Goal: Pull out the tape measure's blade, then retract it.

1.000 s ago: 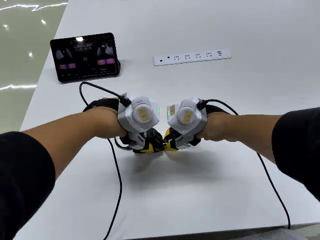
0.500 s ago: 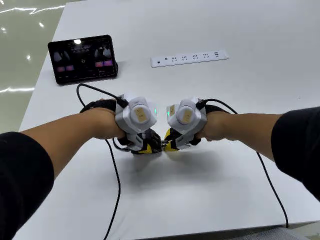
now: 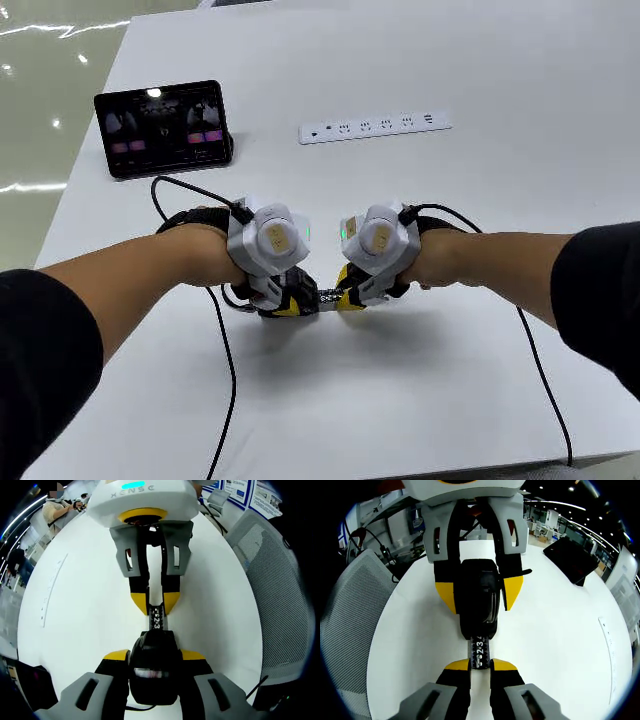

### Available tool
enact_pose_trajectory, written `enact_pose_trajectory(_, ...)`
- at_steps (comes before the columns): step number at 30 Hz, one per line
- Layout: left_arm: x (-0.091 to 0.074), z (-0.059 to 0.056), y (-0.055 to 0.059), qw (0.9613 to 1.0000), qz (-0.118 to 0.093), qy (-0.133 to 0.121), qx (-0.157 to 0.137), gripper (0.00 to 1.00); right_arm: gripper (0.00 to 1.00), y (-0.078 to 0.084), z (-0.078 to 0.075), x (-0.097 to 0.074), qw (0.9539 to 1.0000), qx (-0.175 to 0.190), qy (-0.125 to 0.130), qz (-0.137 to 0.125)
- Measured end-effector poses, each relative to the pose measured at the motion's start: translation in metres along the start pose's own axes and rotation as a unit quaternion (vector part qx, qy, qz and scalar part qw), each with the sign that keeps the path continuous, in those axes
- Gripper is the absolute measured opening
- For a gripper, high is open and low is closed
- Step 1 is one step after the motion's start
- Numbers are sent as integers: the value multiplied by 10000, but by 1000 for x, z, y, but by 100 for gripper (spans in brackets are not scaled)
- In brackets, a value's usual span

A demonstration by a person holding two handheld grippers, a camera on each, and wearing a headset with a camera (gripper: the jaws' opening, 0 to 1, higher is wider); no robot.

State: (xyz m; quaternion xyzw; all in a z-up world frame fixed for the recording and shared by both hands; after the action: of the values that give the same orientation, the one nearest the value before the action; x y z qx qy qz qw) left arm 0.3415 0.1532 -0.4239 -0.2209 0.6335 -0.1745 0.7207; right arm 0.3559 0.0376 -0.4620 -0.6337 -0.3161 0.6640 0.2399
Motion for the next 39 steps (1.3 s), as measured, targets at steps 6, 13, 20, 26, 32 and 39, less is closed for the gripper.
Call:
enact_pose_trajectory(6, -1, 1, 1, 10000, -15, -15, -22, 32, 11, 3, -2, -3, 10000, 43, -11, 22)
enact_pose_trajectory(13, -1, 2, 2, 10000, -13, -18, -20, 32, 11, 5, -1, -5, 10000, 34, -17, 58)
enact_pose_trajectory(20, -1, 3, 3, 10000, -6, -23, -22, 32, 11, 7, -2, -9, 9999, 57, -1, 85)
enact_pose_trajectory(26, -1, 3, 3, 10000, 8, -13, -20, 32, 11, 11, -2, -13, 9999, 56, -8, 114)
enact_pose_trajectory(32, -1, 3, 3, 10000, 1, -21, -31, 32, 11, 13, -2, -15, 9999, 74, -6, 129)
enact_pose_trajectory(39, -1, 1, 4, 10000, 1, -32, -39, 32, 11, 17, -2, -18, 9999, 73, -11, 146)
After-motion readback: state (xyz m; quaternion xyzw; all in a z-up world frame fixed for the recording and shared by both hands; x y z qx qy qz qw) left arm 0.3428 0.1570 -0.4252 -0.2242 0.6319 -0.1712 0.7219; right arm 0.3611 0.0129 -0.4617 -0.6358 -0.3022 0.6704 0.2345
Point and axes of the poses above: the centre of the closed fingertips' face, and the gripper's own axes: x roughly forward along the fingers, z roughly to its left, y roughly out of its underside, the point moved 8 cm from there along -x, roughly backward along the fingers, and after that the axes turned 11 degrees about -z, right-handed, at the moved point
